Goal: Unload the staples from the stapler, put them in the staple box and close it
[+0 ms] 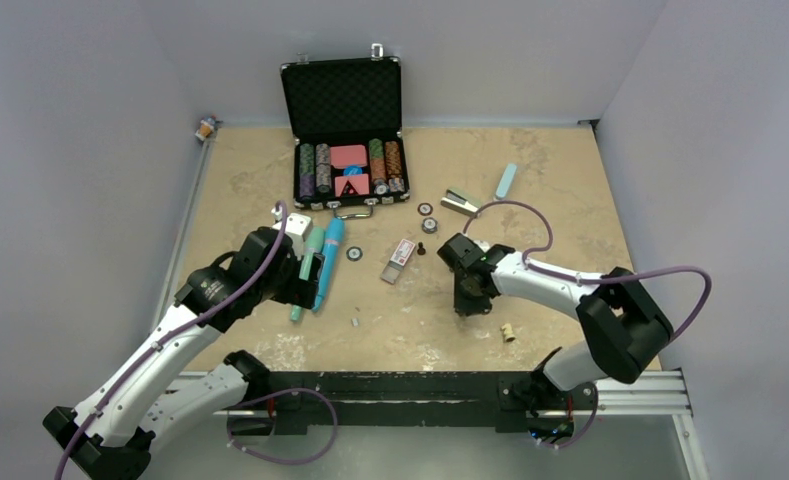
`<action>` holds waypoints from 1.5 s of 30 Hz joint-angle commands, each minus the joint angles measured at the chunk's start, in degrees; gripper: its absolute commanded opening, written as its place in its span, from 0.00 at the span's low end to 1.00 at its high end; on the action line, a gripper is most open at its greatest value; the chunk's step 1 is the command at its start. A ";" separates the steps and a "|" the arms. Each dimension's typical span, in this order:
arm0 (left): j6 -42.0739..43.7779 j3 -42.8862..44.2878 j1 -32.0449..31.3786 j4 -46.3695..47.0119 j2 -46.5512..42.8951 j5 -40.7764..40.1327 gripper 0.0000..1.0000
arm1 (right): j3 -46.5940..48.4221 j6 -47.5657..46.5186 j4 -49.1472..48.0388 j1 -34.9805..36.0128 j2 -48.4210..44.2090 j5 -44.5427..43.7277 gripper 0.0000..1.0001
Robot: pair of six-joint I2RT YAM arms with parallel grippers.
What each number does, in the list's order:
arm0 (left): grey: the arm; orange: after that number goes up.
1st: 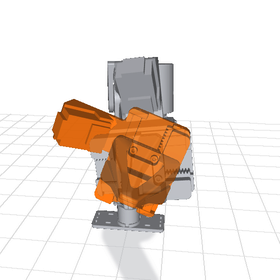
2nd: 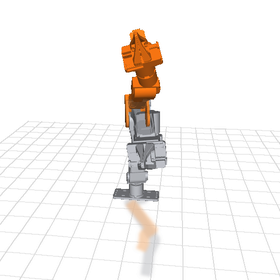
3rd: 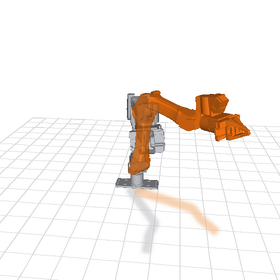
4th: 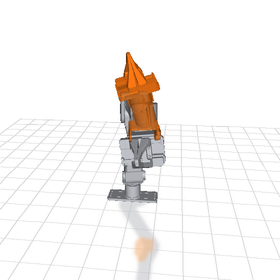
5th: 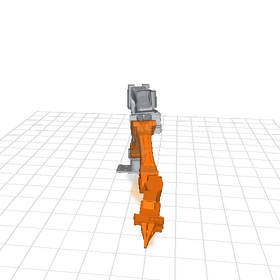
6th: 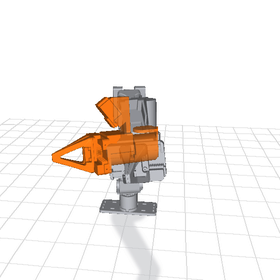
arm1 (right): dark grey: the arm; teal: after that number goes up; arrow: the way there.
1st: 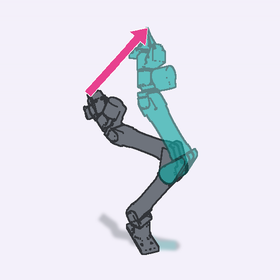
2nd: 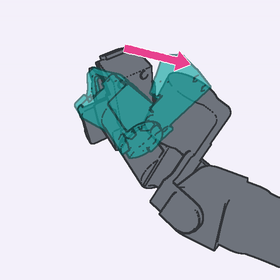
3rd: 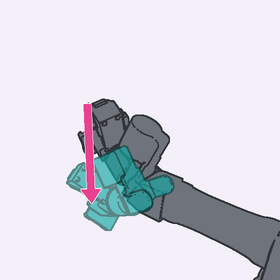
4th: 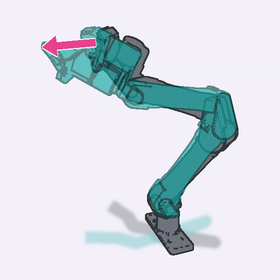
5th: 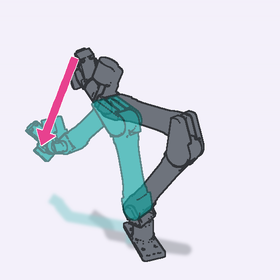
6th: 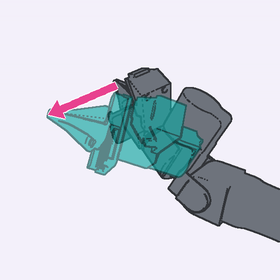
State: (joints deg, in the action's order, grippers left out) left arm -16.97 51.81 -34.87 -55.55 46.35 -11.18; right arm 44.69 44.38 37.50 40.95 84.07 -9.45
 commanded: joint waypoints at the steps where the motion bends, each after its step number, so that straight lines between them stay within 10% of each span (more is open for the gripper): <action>1: -0.43 0.51 0.42 0.61 -0.20 -0.60 0.95 | 4.24 -1.21 1.82 0.45 -0.91 -0.92 0.00; 45: 0.01 0.42 0.60 0.90 0.50 -0.20 0.94 | 34.16 -1.84 -4.27 0.99 22.14 18.09 0.00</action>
State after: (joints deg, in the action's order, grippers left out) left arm -16.97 51.81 -34.70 -55.53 47.00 -11.14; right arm 76.64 42.50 34.65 41.63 105.41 8.56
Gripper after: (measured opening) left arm 0.946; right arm 0.163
